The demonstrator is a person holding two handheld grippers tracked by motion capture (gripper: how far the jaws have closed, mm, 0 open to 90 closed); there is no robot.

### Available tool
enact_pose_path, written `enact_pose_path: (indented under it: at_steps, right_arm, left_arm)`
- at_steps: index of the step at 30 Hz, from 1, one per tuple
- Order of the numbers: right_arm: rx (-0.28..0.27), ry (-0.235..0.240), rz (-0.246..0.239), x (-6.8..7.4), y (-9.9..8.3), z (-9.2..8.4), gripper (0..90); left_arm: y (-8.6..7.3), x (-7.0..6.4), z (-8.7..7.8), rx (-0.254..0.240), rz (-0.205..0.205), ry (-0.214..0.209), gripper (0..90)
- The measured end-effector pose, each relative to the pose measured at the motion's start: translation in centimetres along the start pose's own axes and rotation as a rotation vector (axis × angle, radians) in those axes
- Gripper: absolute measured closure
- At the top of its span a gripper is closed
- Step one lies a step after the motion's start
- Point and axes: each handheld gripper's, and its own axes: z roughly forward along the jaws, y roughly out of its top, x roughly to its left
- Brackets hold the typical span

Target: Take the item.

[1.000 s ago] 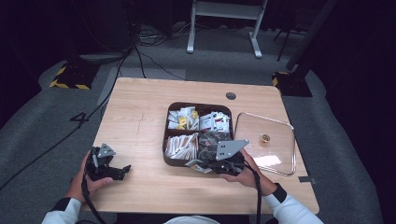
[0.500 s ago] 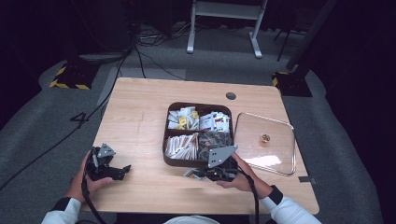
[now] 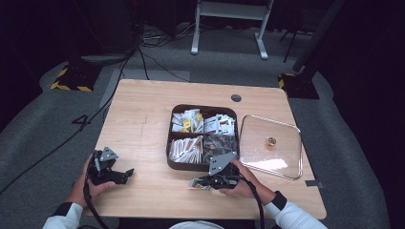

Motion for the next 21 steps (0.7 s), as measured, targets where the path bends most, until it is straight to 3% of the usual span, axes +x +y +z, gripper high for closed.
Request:
enact_pose_path:
  at_steps: [5,10,21]
  right_arm:
    - [0.006,0.019,0.009,0.1,-0.1,0.2,84.9]
    - [0.006,-0.011,0.010,-0.1,-0.1,0.2,72.6]
    - [-0.054,-0.072,0.005,-0.8,0.4,-2.3,49.4]
  left_arm:
    - [-0.1,-0.1,0.0,-0.003,-0.006,0.005,0.4]
    - [0.0,0.0,0.0,-0.003,-0.003,0.005,0.3]
    - [0.0,0.0,0.0,-0.003,-0.004,0.005,0.3]
